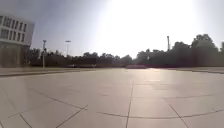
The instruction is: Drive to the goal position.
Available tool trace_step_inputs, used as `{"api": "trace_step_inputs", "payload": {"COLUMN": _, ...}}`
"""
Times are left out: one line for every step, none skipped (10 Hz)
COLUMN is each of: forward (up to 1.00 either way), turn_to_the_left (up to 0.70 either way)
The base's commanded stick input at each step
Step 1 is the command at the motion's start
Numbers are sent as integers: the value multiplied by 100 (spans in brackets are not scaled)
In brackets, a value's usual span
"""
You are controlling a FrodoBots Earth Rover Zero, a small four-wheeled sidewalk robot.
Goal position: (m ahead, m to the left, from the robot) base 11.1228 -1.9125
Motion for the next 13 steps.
{"api": "trace_step_inputs", "payload": {"forward": 7, "turn_to_the_left": -1}}
{"api": "trace_step_inputs", "payload": {"forward": 7, "turn_to_the_left": -1}}
{"api": "trace_step_inputs", "payload": {"forward": 7, "turn_to_the_left": -1}}
{"api": "trace_step_inputs", "payload": {"forward": 7, "turn_to_the_left": -1}}
{"api": "trace_step_inputs", "payload": {"forward": 6, "turn_to_the_left": -1}}
{"api": "trace_step_inputs", "payload": {"forward": 6, "turn_to_the_left": -1}}
{"api": "trace_step_inputs", "payload": {"forward": 7, "turn_to_the_left": -1}}
{"api": "trace_step_inputs", "payload": {"forward": 7, "turn_to_the_left": -1}}
{"api": "trace_step_inputs", "payload": {"forward": 7, "turn_to_the_left": -1}}
{"api": "trace_step_inputs", "payload": {"forward": 7, "turn_to_the_left": -1}}
{"api": "trace_step_inputs", "payload": {"forward": 7, "turn_to_the_left": -1}}
{"api": "trace_step_inputs", "payload": {"forward": 7, "turn_to_the_left": -1}}
{"api": "trace_step_inputs", "payload": {"forward": 7, "turn_to_the_left": -1}}
